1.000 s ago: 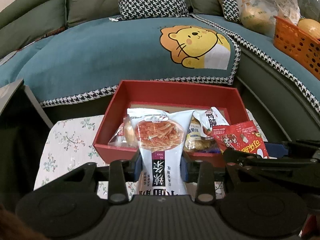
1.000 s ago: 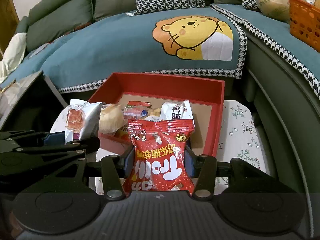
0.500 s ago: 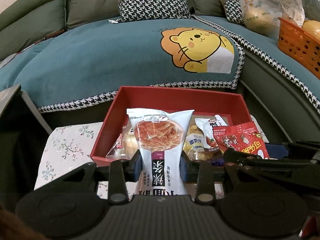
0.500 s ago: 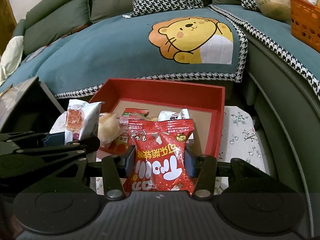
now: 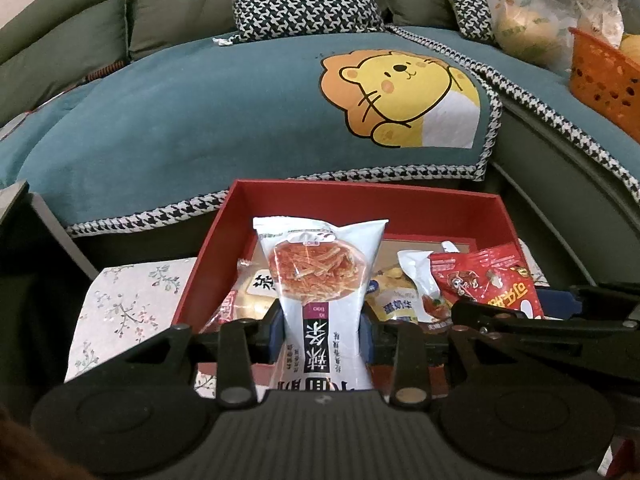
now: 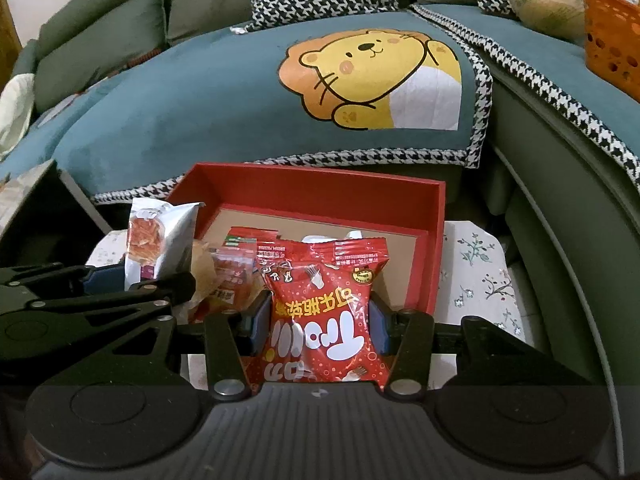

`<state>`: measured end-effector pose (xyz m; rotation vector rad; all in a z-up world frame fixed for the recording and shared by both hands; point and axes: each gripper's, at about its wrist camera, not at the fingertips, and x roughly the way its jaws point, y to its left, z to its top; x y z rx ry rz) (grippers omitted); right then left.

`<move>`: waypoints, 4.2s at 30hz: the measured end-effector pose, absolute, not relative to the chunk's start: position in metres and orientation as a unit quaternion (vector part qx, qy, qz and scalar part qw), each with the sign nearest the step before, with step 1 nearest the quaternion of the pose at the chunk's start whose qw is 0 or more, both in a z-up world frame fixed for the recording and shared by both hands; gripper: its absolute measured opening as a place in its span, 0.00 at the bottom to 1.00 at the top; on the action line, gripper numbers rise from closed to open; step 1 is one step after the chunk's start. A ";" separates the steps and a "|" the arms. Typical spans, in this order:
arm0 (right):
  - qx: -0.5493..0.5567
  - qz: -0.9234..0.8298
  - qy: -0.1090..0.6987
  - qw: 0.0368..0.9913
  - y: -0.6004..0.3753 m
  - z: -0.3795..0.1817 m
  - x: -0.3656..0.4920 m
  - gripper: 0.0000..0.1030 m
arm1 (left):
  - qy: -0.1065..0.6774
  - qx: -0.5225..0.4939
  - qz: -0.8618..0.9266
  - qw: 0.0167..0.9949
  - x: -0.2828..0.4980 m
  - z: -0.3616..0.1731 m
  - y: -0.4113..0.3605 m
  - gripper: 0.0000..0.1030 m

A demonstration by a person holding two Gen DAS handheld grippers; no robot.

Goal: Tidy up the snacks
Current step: 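Lower both tools into the box and open them to release the packets, then withdraw both tools from the box toward the gold cake and blue packet, then grasp the gold-wrapped cake with the left tool while the right tool grasps the blue sausage packet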

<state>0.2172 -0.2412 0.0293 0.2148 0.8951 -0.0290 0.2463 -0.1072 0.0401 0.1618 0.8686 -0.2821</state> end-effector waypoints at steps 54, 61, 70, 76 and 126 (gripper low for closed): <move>0.111 -0.047 0.388 0.914 -0.267 0.030 0.231 0.78 | 0.399 0.103 -0.097 0.906 0.272 0.057 -0.119 0.87; 0.106 -0.043 0.373 0.921 -0.261 0.056 0.209 0.80 | 0.388 0.101 -0.097 0.911 0.251 0.081 -0.111 0.88; 0.098 -0.037 0.375 0.921 -0.249 0.068 0.180 0.82 | 0.398 0.090 -0.097 0.908 0.217 0.092 -0.094 0.88; 0.094 -0.032 0.406 0.908 -0.237 0.053 0.152 0.83 | 0.423 0.077 -0.104 0.897 0.183 0.083 -0.072 0.95; 0.080 0.049 0.520 0.849 -0.191 0.006 0.101 0.84 | 0.553 0.274 -0.361 0.699 0.033 -0.029 -0.055 0.74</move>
